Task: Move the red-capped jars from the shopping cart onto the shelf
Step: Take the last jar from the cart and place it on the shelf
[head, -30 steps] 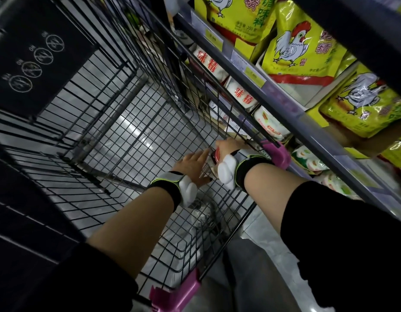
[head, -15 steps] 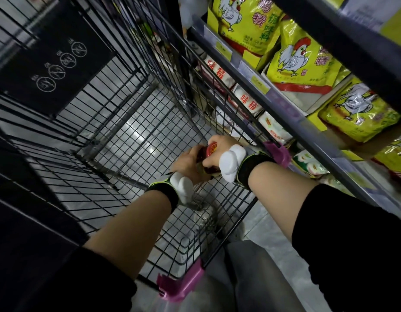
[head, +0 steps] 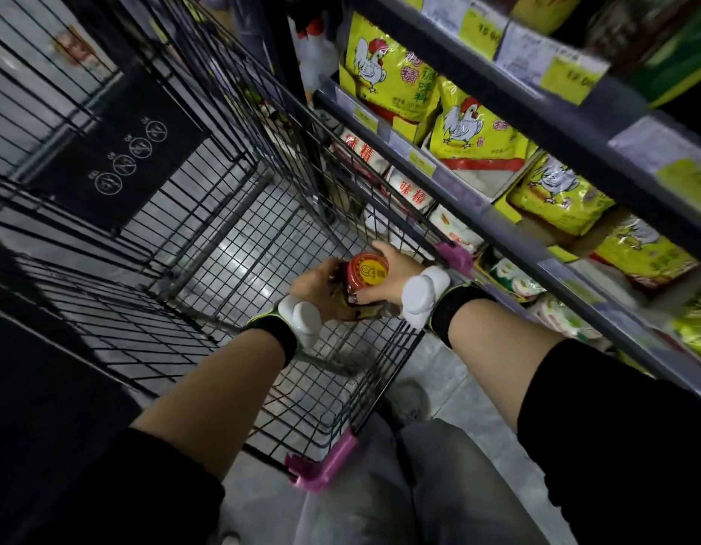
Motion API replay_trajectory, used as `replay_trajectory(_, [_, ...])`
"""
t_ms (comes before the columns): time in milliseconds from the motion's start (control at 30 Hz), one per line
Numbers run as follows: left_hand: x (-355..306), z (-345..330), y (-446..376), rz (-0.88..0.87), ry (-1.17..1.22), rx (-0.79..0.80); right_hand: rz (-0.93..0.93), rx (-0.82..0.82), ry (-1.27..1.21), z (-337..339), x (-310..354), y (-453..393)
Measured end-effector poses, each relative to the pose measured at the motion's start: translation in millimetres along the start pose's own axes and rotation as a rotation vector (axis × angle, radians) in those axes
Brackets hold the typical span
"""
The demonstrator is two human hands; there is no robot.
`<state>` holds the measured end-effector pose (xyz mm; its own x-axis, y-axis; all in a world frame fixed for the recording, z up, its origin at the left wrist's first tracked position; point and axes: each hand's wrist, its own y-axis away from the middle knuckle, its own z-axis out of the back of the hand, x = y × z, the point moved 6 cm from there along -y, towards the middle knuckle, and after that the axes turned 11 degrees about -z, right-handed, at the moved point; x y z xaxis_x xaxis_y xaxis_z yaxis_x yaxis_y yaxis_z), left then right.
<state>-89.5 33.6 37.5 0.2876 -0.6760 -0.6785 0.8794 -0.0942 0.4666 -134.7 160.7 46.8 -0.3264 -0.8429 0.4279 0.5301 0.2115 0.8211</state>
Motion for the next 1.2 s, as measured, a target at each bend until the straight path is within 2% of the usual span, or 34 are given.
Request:
replay_trajectory(167, [-25.5, 19.3, 11.6, -0.037, 0.098, -0.053, 0.066, -0.021, -0.179, 6.7, -8.9, 22.3])
replay_trajectory(367, [-57.5, 40.7, 22.7, -0.07, 0.172, -0.045, 0.087, -0.082, -0.212, 7.6, -26.5, 16.1])
replay_trajectory(533, [-92.3, 53.0, 37.2, -0.144, 0.214, -0.035, 0.125, -0.165, -0.244, 31.4, -2.2, 76.3])
replay_trajectory(933, [-158.8, 78.5, 59.8, -0.274, 0.221, -0.031, 0.24, -0.271, -0.326, 78.4, 19.1, 157.9])
replay_trajectory(1200, [-208.9, 91.8, 73.1, -0.385, 0.173, 0.007, 0.263, -0.403, -0.386, 106.4, 16.2, 197.7])
